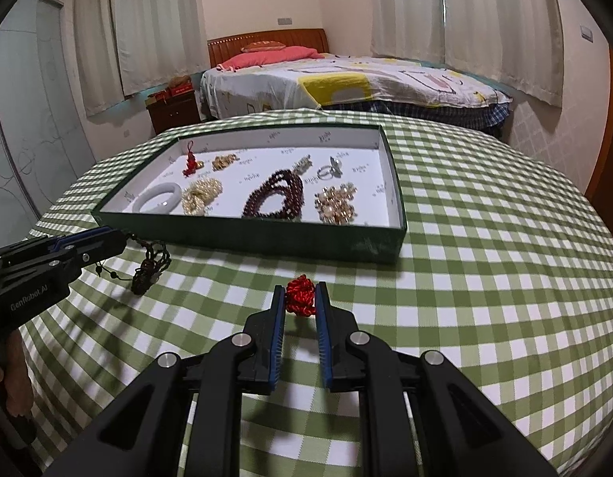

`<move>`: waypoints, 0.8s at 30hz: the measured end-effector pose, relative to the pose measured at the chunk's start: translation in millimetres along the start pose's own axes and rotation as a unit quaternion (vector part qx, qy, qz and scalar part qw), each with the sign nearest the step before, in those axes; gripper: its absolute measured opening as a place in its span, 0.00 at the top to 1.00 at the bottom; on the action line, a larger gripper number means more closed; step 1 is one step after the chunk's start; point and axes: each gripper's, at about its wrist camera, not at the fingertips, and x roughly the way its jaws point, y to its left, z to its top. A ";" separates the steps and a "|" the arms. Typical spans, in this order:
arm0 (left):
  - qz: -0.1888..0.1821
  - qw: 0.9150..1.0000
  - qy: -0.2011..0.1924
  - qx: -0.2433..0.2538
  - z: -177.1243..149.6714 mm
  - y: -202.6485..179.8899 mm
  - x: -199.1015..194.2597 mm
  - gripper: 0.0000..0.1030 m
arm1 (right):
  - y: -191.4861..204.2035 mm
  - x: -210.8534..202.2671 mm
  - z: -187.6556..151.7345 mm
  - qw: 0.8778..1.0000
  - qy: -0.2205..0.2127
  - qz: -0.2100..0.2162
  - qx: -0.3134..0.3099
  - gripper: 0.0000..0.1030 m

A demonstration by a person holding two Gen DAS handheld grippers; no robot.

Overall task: Organize jewelry
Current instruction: 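Carry charm and bracelet into the tray and open both tools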

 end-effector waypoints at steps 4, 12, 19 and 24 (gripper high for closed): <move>-0.003 1.000 -0.012 -0.005 7.4 2.1 -7.3 0.84 | 2.9 -4.8 7.9 1.000 -0.010 0.003 -0.003 0.85; -0.005 0.999 -0.037 -0.008 27.8 3.6 -15.3 0.84 | 8.5 -9.9 31.6 0.999 -0.035 0.009 -0.009 0.85; -0.006 0.998 -0.063 -0.008 55.4 4.5 -13.3 0.84 | 13.4 -7.5 59.9 0.998 -0.060 0.012 -0.022 0.85; -0.007 0.997 -0.080 -0.009 77.8 5.2 -6.8 0.84 | 15.5 -2.1 87.6 0.996 -0.081 0.012 -0.029 0.85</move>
